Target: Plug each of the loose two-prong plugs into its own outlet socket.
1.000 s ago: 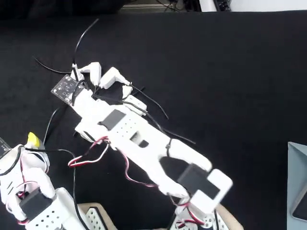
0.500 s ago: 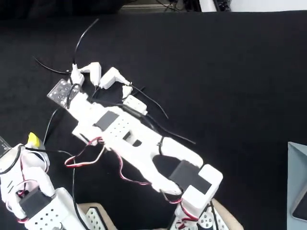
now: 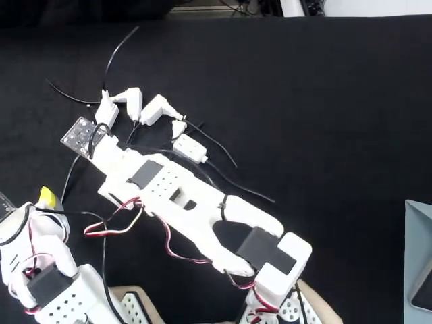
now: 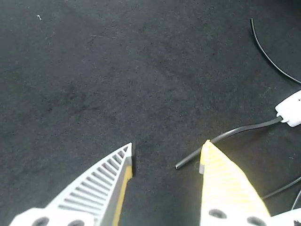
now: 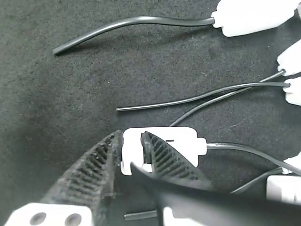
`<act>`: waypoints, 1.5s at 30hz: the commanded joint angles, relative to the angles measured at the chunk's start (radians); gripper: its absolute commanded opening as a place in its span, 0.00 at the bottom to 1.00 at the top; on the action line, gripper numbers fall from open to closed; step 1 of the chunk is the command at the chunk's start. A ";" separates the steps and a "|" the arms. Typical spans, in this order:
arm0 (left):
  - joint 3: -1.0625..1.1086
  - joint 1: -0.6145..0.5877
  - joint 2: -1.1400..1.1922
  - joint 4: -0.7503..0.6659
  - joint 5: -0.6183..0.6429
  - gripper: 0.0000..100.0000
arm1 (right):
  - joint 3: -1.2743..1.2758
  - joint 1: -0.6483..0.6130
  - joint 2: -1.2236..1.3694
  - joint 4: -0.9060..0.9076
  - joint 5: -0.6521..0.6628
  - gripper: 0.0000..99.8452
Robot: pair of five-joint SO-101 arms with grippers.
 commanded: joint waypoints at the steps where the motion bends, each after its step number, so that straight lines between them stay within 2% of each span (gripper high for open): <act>1: -0.005 -0.008 -0.003 -0.017 -0.011 0.23 | -0.031 0.015 -0.005 -0.002 0.002 0.01; 10: -0.005 -0.007 -0.003 -0.017 -0.011 0.23 | -0.001 0.011 -0.004 -0.008 0.002 0.01; 18: -0.005 -0.007 -0.003 -0.017 -0.011 0.23 | 0.127 0.011 -0.002 -0.153 0.003 0.01; 30: -0.005 -0.005 0.002 -0.017 -0.011 0.23 | 0.134 0.014 0.073 -0.150 0.031 0.01; 38: -0.004 -0.007 0.003 -0.017 -0.012 0.23 | -0.018 0.015 0.189 0.048 0.078 0.01; 45: -0.004 -0.005 0.003 -0.015 -0.012 0.23 | -0.031 0.017 0.197 0.075 0.080 0.01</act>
